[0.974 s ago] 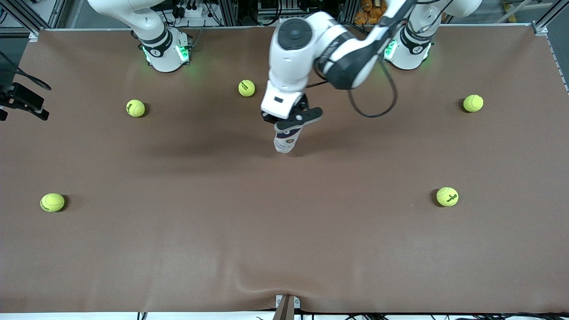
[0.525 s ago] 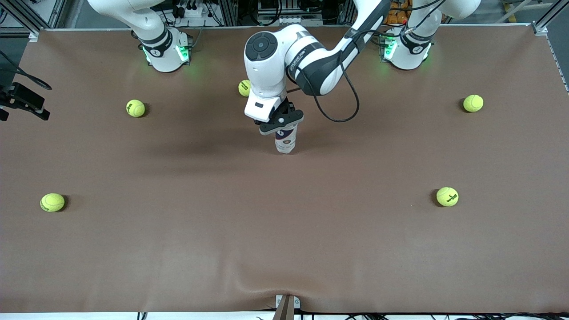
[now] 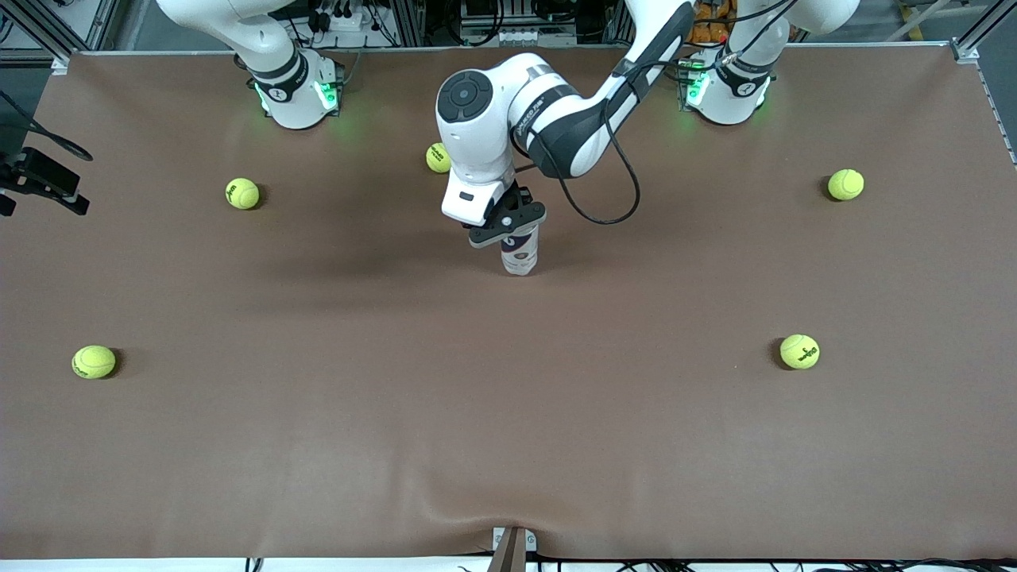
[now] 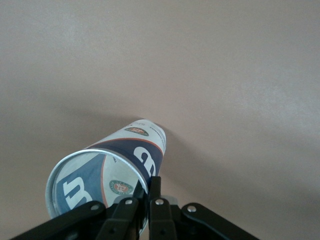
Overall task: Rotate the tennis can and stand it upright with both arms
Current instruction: 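Lower the upright can onto the table with the left gripper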
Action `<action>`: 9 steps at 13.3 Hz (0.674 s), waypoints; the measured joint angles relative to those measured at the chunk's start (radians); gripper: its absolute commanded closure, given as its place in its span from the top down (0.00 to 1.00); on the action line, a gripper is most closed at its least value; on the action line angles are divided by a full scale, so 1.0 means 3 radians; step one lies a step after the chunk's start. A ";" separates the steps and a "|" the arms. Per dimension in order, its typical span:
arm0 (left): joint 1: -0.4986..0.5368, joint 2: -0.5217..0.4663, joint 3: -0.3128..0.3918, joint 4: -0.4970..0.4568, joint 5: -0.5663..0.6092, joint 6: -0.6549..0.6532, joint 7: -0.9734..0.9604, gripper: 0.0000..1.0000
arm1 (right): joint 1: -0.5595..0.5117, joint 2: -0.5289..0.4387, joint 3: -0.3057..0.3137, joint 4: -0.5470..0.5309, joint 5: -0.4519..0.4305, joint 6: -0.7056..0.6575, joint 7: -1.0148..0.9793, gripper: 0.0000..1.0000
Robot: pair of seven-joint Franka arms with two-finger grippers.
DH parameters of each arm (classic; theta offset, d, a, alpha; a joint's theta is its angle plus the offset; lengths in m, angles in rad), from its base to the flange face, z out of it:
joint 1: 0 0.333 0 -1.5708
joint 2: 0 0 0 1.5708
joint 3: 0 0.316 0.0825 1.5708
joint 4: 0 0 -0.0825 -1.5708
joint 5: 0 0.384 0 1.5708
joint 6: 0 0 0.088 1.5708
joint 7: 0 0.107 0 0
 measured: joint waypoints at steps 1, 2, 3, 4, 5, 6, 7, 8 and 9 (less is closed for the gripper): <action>0.0000 0.0009 0.0000 0.0000 0.0000 0.0000 -0.0001 0.04 | 0.0000 0.0000 0.0000 0.0000 0.0001 0.0000 0.0000 1.00; 0.0000 0.0015 0.0000 0.0000 0.0000 0.0000 -0.0001 0.22 | 0.0000 0.0000 0.0000 0.0000 0.0001 0.0000 0.0000 1.00; 0.0000 0.0018 0.0000 0.0000 0.0000 0.0000 -0.0002 0.26 | 0.0000 0.0000 0.0000 0.0000 0.0001 0.0000 0.0000 1.00; 0.0000 0.0018 0.0000 0.0000 0.0000 0.0000 -0.0002 0.44 | 0.0000 0.0000 0.0000 0.0000 0.0001 0.0000 0.0000 1.00; 0.0000 0.0018 0.0001 0.0002 0.0000 0.0001 -0.0003 0.50 | 0.0000 0.0000 0.0000 0.0000 0.0001 0.0000 0.0000 1.00; 0.0000 0.0018 0.0001 0.0004 0.0000 0.0001 -0.0003 0.49 | 0.0000 0.0000 0.0000 0.0000 0.0001 0.0000 0.0000 1.00; 0.0001 0.0018 0.0001 0.0008 0.0000 0.0001 -0.0003 0.49 | 0.0000 0.0000 0.0000 0.0000 0.0001 0.0000 0.0000 1.00; 0.0001 0.0018 0.0002 0.0013 0.0000 0.0001 -0.0004 0.50 | 0.0000 0.0000 0.0000 0.0000 0.0001 0.0000 0.0000 1.00; 0.0001 0.0018 0.0002 0.0021 0.0000 0.0002 -0.0004 0.51 | 0.0000 0.0000 0.0000 0.0000 0.0001 -0.0001 0.0000 1.00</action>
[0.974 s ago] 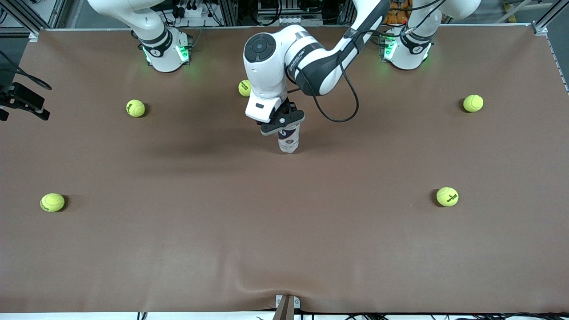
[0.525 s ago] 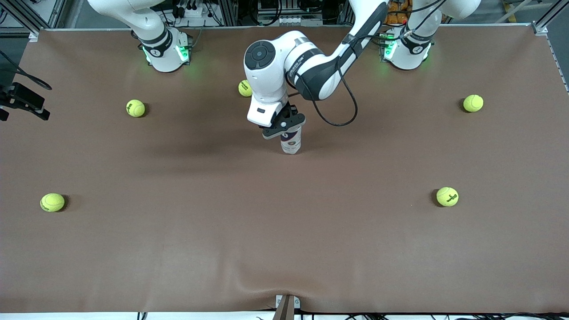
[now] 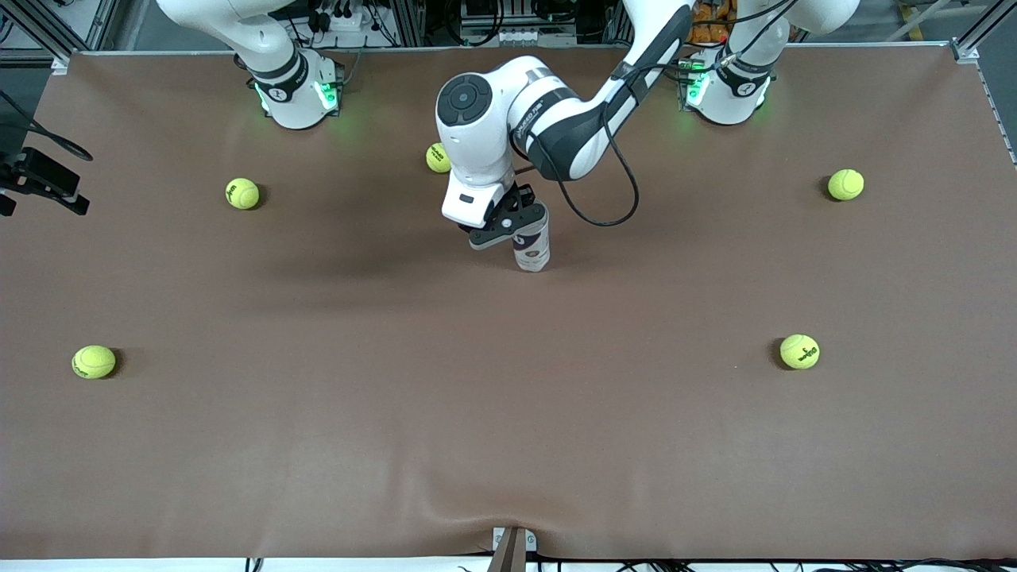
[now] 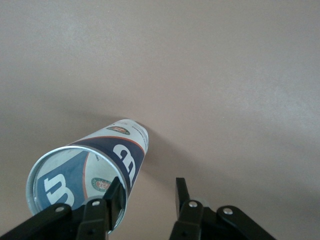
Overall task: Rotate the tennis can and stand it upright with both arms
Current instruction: 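Lower the upright can onto the table with the left gripper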
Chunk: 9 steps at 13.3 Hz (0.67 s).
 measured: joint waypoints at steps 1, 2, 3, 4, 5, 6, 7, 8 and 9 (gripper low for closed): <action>0.0000 -0.0001 0.0000 0.0012 0.0000 0.0001 0.0000 0.52 | 0.0000 0.0000 0.0000 0.0000 0.0000 0.0000 0.0000 1.00; 0.0000 -0.0005 0.0000 0.0032 0.0000 0.0001 0.0000 0.65 | 0.0000 0.0000 0.0000 0.0000 0.0000 0.0000 0.0000 1.00; 0.0000 -0.0017 0.0000 0.0053 0.0000 0.0001 0.0000 0.66 | 0.0000 0.0000 0.0000 0.0000 0.0000 0.0000 0.0000 1.00; 0.0001 -0.0032 0.0000 0.0068 0.0000 -0.0002 0.0000 0.67 | 0.0000 0.0000 0.0000 0.0000 0.0000 0.0000 0.0000 1.00; 0.0005 -0.0052 0.0001 0.0081 0.0000 -0.0008 0.0000 0.89 | 0.0000 0.0000 0.0000 0.0000 0.0000 0.0000 0.0000 1.00; 0.0010 -0.0078 0.0001 0.0086 0.0000 -0.0032 0.0000 1.00 | 0.0000 0.0000 0.0000 0.0000 0.0000 0.0000 0.0000 1.00; 0.0013 -0.0107 0.0002 0.0087 0.0000 -0.0075 0.0000 1.00 | 0.0000 0.0000 0.0000 0.0000 0.0000 0.0000 0.0000 1.00; 0.0015 -0.0133 0.0003 0.0087 0.0000 -0.0119 0.0000 1.00 | 0.0000 0.0000 0.0000 0.0000 0.0000 0.0000 0.0000 1.00; 0.0017 -0.0156 0.0003 0.0088 0.0000 -0.0152 0.0000 1.00 | 0.0000 0.0000 0.0000 0.0000 0.0000 0.0000 0.0000 1.00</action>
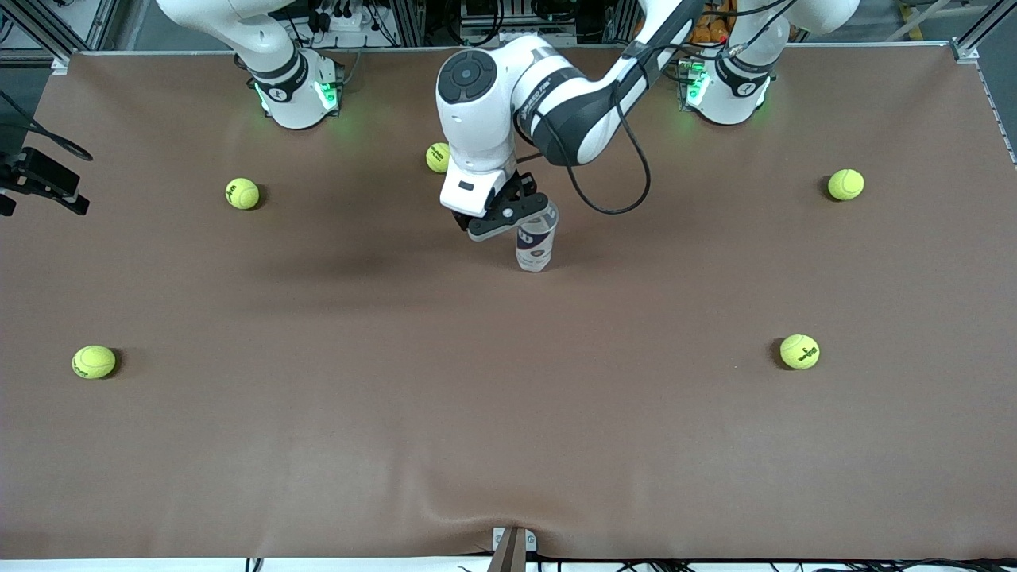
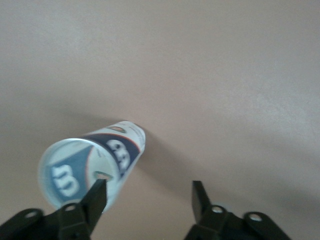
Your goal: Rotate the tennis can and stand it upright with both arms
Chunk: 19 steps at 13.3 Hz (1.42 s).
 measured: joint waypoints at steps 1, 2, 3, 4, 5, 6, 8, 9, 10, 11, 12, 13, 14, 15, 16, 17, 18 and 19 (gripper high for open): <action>0.0001 -0.0024 0.0001 0.0000 0.0000 -0.0038 0.0000 1.00 | 0.0000 0.0000 0.0000 0.0000 0.0000 0.0000 0.0000 1.00; 0.0003 -0.0052 0.0002 0.0001 0.0000 -0.0078 0.0000 1.00 | 0.0000 0.0000 0.0000 0.0000 0.0000 0.0000 0.0000 1.00; 0.0007 -0.0086 0.0008 0.0003 0.0002 -0.0113 0.0000 1.00 | 0.0000 0.0000 0.0000 0.0000 0.0000 0.0000 0.0000 1.00; 0.0025 -0.0131 0.0018 0.0007 0.0005 -0.0144 0.0000 1.00 | 0.0000 0.0000 0.0000 0.0000 0.0000 0.0000 0.0000 1.00; 0.0067 -0.0186 0.0025 0.0011 0.0008 -0.0173 0.0000 1.00 | 0.0000 0.0000 0.0000 0.0000 0.0000 0.0000 0.0000 1.00; 0.0136 -0.0256 0.0029 0.0016 0.0014 -0.0205 0.0007 1.00 | 0.0000 0.0000 -0.0001 0.0000 0.0000 0.0000 0.0000 1.00; 0.0319 -0.0401 0.0034 0.0021 0.0021 -0.0284 0.0149 1.00 | 0.0000 0.0000 -0.0001 0.0000 0.0000 0.0000 0.0000 1.00; 0.0436 -0.0471 0.0036 0.0023 0.0022 -0.0341 0.0317 1.00 | 0.0000 0.0000 -0.0001 0.0000 0.0001 0.0000 0.0000 1.00; 0.0562 -0.0535 0.0038 0.0024 0.0023 -0.0381 0.0529 1.00 | 0.0000 0.0000 -0.0001 0.0000 0.0001 0.0000 0.0000 1.00; 0.0680 -0.0588 0.0039 0.0025 0.0022 -0.0409 0.0713 1.00 | 0.0000 0.0000 -0.0001 0.0000 0.0002 0.0000 0.0000 1.00; 0.0790 -0.0630 0.0040 0.0025 0.0022 -0.0431 0.0854 1.00 | 0.0000 0.0000 -0.0001 0.0000 0.0002 0.0000 0.0000 1.00; 0.0898 -0.0660 0.0040 0.0025 0.0022 -0.0463 0.0973 1.00 | 0.0000 0.0000 -0.0001 0.0000 0.0002 0.0000 0.0000 1.00; 0.1012 -0.0674 0.0041 0.0025 0.0022 -0.0511 0.1090 1.00 | 0.0000 0.0000 -0.0001 0.0000 0.0002 0.0000 0.0000 1.00; 0.1124 -0.0674 0.0042 0.0024 0.0022 -0.0535 0.1202 1.00 | 0.0000 0.0000 -0.0001 0.0000 0.0002 0.0000 0.0000 1.00; 0.1237 -0.0674 0.0042 0.0022 0.0022 -0.0542 0.1325 1.00 | 0.0000 0.0000 -0.0001 0.0000 0.0002 0.0000 0.0000 1.00; 0.1349 -0.0674 0.0041 0.0022 0.0022 -0.0545 0.1463 1.00 | 0.0000 0.0000 -0.0001 0.0000 0.0002 0.0000 0.0000 1.00; 0.1455 -0.0674 0.0041 0.0021 0.0022 -0.0546 0.1608 1.00 | 0.0000 0.0000 -0.0001 0.0000 0.0002 0.0000 0.0000 1.00; 0.1554 -0.0675 0.0041 0.0021 0.0022 -0.0546 0.1737 1.00 | 0.0000 0.0000 -0.0001 0.0000 0.0003 0.0000 0.0000 1.00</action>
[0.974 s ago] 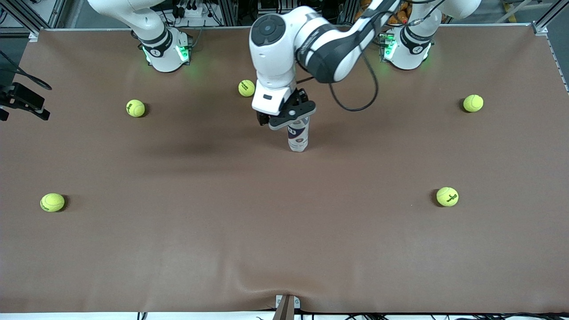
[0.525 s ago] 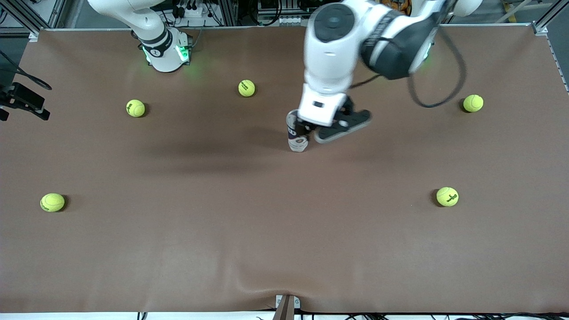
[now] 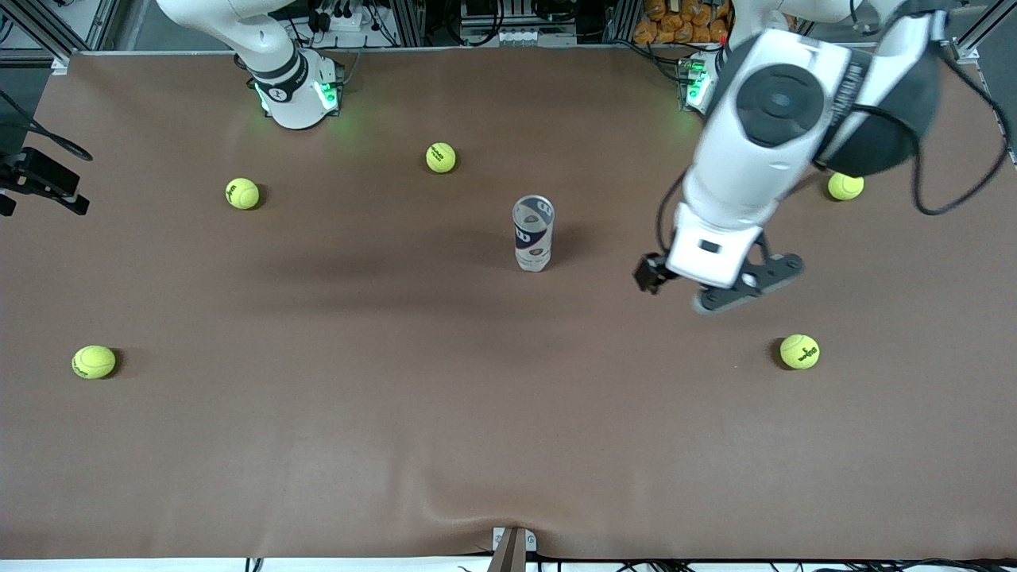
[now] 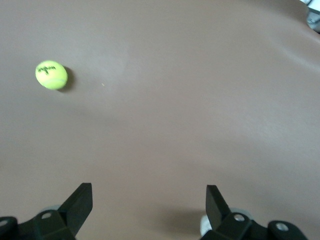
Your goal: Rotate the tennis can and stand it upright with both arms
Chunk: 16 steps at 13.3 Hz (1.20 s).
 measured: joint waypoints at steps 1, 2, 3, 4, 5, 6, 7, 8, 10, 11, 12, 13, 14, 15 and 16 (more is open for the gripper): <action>0.0099 -0.0003 -0.0001 0.0002 0.0000 0.0000 0.0121 1.00 | 0.0000 0.0000 0.0000 0.0000 0.0000 0.0000 0.0000 1.00; 0.0201 -0.0011 -0.0002 0.0005 0.0000 0.0000 0.0245 1.00 | 0.0000 0.0000 0.0000 0.0000 0.0000 0.0000 0.0000 1.00; 0.0293 -0.0022 -0.0003 0.0006 0.0000 0.0000 0.0351 1.00 | 0.0000 0.0000 0.0000 0.0000 0.0000 0.0000 0.0000 1.00; 0.0375 -0.0030 -0.0005 0.0006 0.0000 0.0000 0.0420 1.00 | 0.0000 0.0000 0.0000 0.0000 0.0000 0.0000 0.0000 1.00; 0.0467 -0.0036 -0.0018 0.0006 0.0000 0.0000 0.0461 1.00 | 0.0000 0.0000 0.0000 0.0000 0.0000 0.0000 0.0000 1.00; 0.0592 -0.0045 -0.0068 0.0007 0.0000 0.0000 0.0526 1.00 | 0.0000 0.0000 0.0000 0.0000 0.0000 0.0000 0.0000 1.00; 0.0734 -0.0064 -0.0149 0.0009 0.0000 0.0000 0.0614 1.00 | 0.0000 0.0000 0.0000 0.0000 0.0006 0.0000 0.0000 1.00; 0.0884 -0.0096 -0.0239 0.0010 0.0000 -0.0005 0.0726 1.00 | 0.0000 0.0000 0.0000 0.0000 0.0040 -0.0001 0.0000 1.00; 0.1117 -0.0185 -0.0353 0.0010 0.0000 -0.0085 0.0937 1.00 | 0.0000 0.0000 0.0001 0.0000 0.0098 -0.0001 0.0000 1.00; 0.1198 -0.0230 -0.0378 0.0010 0.0000 -0.0135 0.1019 1.00 | 0.0000 0.0000 0.0001 0.0000 0.0105 -0.0001 0.0000 1.00; 0.1259 -0.0273 -0.0391 0.0009 0.0000 -0.0171 0.1101 1.00 | 0.0000 0.0000 0.0002 0.0000 0.0109 -0.0001 0.0000 1.00; 0.1311 -0.0316 -0.0396 0.0007 0.0000 -0.0199 0.1188 1.00 | 0.0000 0.0000 0.0001 0.0000 0.0119 -0.0001 0.0000 1.00; 0.1362 -0.0357 -0.0399 0.0002 0.0000 -0.0216 0.1303 1.00 | 0.0000 0.0000 0.0001 0.0000 0.0153 0.0002 0.0000 1.00; 0.1417 -0.0396 -0.0398 -0.0012 -0.0003 -0.0229 0.1434 1.00 | 0.0001 0.0000 0.0004 0.0000 0.0205 0.0009 0.0000 1.00; 0.1466 -0.0434 -0.0394 -0.0027 -0.0030 -0.0258 0.1513 1.00 | 0.0006 0.0001 0.0016 0.0001 0.0230 0.0020 0.0000 1.00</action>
